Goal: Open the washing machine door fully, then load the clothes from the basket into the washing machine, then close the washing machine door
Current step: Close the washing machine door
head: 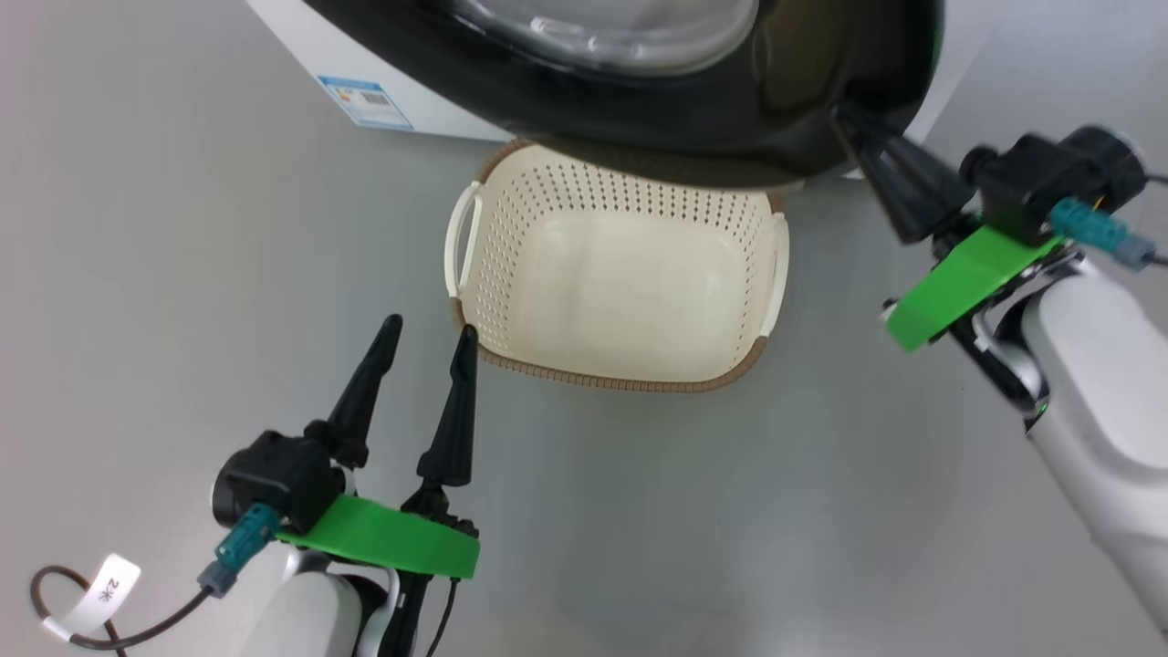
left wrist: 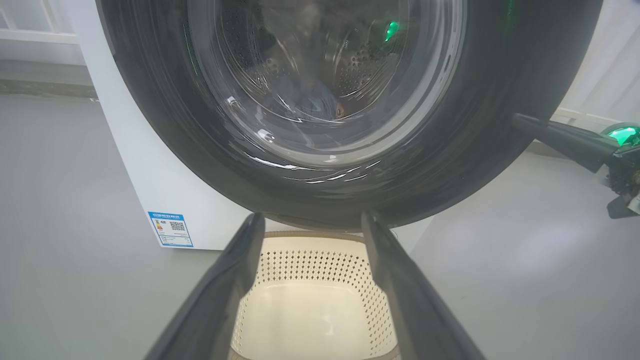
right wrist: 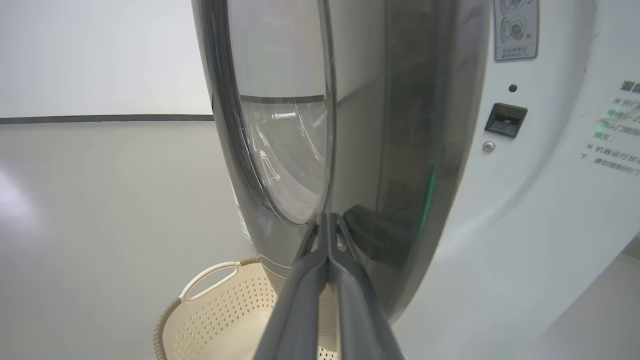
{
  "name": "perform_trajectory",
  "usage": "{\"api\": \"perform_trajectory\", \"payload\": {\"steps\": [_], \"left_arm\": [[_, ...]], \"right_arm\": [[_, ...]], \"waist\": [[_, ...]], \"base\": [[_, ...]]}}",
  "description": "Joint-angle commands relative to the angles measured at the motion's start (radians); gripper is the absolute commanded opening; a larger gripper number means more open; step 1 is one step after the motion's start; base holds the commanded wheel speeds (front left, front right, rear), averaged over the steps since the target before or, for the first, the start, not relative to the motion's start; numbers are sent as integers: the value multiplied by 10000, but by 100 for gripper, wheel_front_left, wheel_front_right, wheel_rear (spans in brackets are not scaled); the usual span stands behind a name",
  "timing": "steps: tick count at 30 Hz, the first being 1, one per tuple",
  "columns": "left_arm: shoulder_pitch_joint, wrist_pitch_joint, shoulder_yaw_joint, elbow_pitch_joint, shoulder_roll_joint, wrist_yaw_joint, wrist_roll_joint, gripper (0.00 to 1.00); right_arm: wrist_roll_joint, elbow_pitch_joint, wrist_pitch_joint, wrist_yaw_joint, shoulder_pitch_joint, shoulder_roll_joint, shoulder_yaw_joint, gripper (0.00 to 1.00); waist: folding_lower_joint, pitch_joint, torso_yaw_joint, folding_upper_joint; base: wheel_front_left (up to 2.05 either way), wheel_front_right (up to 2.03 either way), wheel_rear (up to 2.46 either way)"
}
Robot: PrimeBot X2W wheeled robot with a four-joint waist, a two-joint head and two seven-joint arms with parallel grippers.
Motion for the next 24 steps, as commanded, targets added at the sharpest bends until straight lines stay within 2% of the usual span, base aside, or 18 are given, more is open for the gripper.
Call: {"api": "perform_trajectory", "payload": {"steps": [1, 10, 24], "left_arm": [[-257, -65, 258, -306, 139, 70, -131, 100], [-541, -65, -37, -390, 139, 177, -364, 100], [-797, -65, -352, -462, 139, 334, -685, 100]], "right_arm": [[-45, -164, 55, 12, -231, -94, -63, 0], [-219, -12, 343, 12, -1501, -493, -124, 0], [-545, 897, 543, 12, -3511, -849, -665, 0]], "waist": [[0, 369, 69, -1], [0, 1012, 234, -1], [0, 1599, 576, -1]], "base": [[0, 0, 0], [0, 0, 0], [0, 0, 0]]}}
